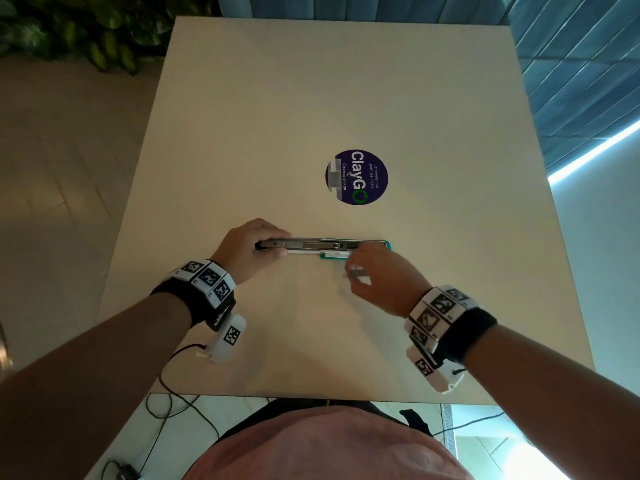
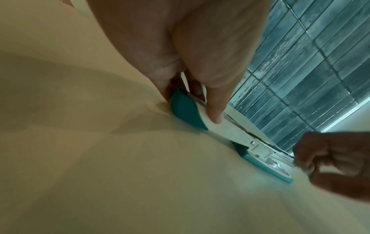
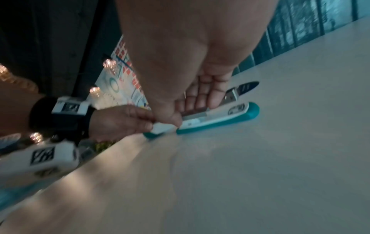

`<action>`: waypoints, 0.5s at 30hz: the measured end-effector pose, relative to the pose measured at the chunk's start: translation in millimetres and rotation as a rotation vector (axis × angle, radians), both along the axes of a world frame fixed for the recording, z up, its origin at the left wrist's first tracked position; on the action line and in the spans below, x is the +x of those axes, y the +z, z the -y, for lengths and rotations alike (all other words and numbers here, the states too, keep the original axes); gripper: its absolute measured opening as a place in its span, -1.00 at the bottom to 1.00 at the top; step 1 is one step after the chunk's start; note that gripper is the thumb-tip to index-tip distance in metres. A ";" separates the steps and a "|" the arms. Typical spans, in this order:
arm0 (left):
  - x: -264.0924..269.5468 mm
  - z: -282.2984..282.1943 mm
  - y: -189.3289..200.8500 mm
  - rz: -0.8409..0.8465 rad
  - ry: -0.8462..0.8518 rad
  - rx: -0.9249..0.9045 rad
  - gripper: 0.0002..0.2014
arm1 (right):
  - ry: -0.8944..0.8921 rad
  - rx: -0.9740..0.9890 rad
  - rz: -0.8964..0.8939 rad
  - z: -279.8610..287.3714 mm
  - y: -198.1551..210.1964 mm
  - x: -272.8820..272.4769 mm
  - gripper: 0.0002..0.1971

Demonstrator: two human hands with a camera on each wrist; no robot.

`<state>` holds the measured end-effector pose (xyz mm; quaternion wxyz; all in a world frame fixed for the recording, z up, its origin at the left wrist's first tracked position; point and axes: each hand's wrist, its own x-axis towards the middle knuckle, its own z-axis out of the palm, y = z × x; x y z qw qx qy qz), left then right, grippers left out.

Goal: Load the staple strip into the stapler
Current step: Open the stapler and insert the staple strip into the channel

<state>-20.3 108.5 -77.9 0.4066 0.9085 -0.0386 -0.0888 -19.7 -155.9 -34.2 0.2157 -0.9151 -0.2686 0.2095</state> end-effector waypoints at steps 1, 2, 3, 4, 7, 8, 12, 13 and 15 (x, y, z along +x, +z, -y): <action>-0.2 -0.2 0.0 0.001 0.001 0.001 -0.72 | -0.049 0.056 0.038 1.9 3.3 5.7 -0.89; -0.4 -0.3 -0.2 0.005 0.001 0.003 -0.72 | -0.088 0.087 0.065 3.9 6.5 13.0 -0.90; -0.3 -0.5 -0.5 0.007 0.000 0.004 -0.72 | -0.112 0.094 0.083 5.9 8.2 21.1 -0.90; -0.3 -0.5 -0.6 0.005 0.000 0.005 -0.72 | -0.122 0.081 0.094 7.6 9.3 28.9 -0.90; -0.3 -0.2 -0.3 -0.008 -0.002 0.022 -0.72 | -0.092 -0.028 0.067 8.9 10.3 42.9 -0.89; -0.1 0.0 -0.4 -0.008 -0.001 0.027 -0.72 | -0.074 -0.066 0.043 9.0 9.5 44.4 -0.88; -0.1 0.9 0.1 -0.001 0.002 0.037 -0.72 | -0.057 -0.094 0.003 8.3 7.2 42.6 -0.82; -0.1 0.9 0.3 -0.003 0.002 0.037 -0.72 | -0.056 -0.096 0.005 7.6 7.7 42.3 -0.81; -0.4 1.0 0.9 -0.005 0.005 0.033 -0.72 | -0.034 -0.121 0.011 5.9 9.5 42.0 -0.81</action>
